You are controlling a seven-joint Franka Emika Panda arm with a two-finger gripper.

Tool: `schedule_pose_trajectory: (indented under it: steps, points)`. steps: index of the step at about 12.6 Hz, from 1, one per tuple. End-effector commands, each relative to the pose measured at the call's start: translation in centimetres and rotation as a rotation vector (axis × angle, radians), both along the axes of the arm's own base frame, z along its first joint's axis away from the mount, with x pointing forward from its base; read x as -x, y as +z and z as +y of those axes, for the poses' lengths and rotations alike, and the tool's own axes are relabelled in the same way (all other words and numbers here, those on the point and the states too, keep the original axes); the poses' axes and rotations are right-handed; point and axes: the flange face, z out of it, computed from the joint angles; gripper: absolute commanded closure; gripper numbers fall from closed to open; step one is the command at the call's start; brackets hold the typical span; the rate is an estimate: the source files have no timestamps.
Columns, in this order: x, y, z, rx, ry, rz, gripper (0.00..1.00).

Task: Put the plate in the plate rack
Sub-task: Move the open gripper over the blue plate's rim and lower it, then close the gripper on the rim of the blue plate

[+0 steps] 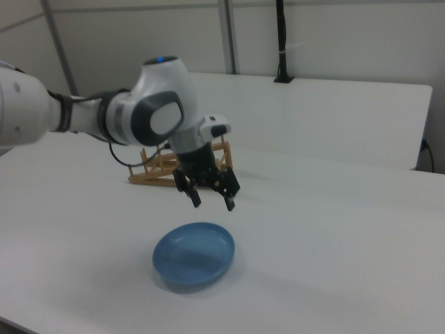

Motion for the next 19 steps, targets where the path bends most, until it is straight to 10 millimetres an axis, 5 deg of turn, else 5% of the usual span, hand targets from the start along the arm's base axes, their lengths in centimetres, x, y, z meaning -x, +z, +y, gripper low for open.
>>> schedule_pose_trajectory:
  steps: [1, 6, 13, 16, 19]
  points:
    - [-0.4, -4.5, -1.2, 0.040, 0.046, 0.026, 0.00]
    - [-0.6, -8.7, -2.3, 0.065, 0.055, 0.099, 0.00]
    - [-0.7, -11.3, -3.7, 0.063, 0.035, 0.108, 0.10]
    - [-0.5, -11.8, -4.7, 0.061, 0.016, 0.102, 0.33]
    - [-0.6, -11.8, -4.7, 0.061, -0.022, 0.092, 0.80]
